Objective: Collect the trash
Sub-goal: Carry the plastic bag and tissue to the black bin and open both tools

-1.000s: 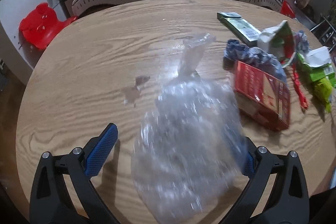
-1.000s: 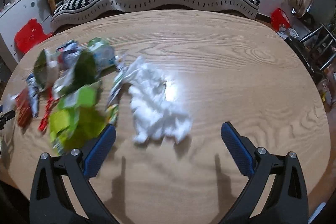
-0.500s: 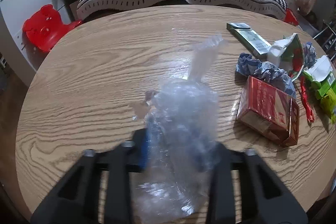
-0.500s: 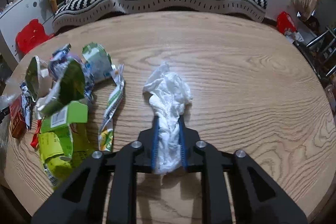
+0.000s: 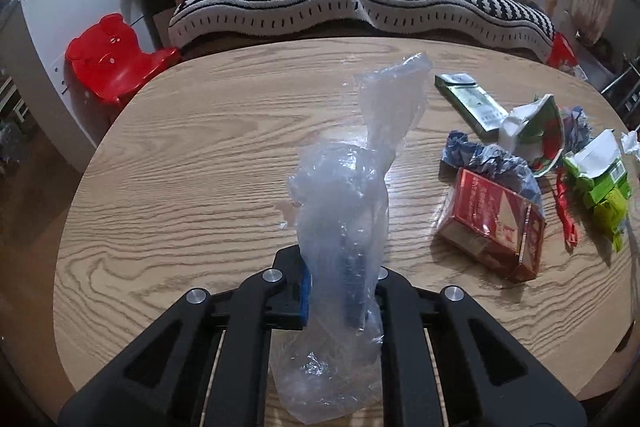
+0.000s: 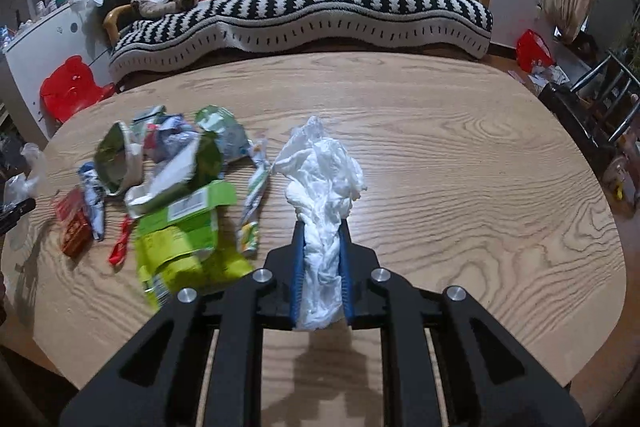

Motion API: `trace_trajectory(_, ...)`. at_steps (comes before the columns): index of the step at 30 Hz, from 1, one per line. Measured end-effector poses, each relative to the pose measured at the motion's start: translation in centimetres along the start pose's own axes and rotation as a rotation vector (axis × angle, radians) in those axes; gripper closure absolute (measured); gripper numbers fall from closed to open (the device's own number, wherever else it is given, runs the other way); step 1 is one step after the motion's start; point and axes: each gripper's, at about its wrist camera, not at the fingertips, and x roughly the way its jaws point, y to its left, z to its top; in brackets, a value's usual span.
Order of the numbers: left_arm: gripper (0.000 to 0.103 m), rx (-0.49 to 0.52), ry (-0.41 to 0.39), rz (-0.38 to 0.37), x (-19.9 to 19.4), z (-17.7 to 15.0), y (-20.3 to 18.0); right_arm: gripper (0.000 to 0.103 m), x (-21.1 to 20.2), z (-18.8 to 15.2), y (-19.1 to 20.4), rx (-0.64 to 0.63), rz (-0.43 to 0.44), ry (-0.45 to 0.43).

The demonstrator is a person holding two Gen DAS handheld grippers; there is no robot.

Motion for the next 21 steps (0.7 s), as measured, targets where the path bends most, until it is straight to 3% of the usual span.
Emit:
trace_trajectory(6,0.093,0.002,-0.048,-0.015,-2.5,-0.2,-1.5,0.087,-3.6,-0.9,0.4,-0.004,-0.008,-0.044)
trace_trajectory(10,0.093,0.008,-0.085,-0.058,-4.0,0.5,-4.5,0.087,-6.3,-1.9,-0.7,0.022,-0.026,-0.078)
trace_trajectory(14,0.093,0.057,-0.107,-0.142,-5.3,1.1,-9.8,0.087,-9.2,-3.1,-2.6,0.057,-0.048,-0.116)
trace_trajectory(21,0.093,0.232,-0.135,-0.321,-7.1,0.4,-23.0,0.087,-15.1,-6.6,-10.0,0.188,-0.155,-0.189)
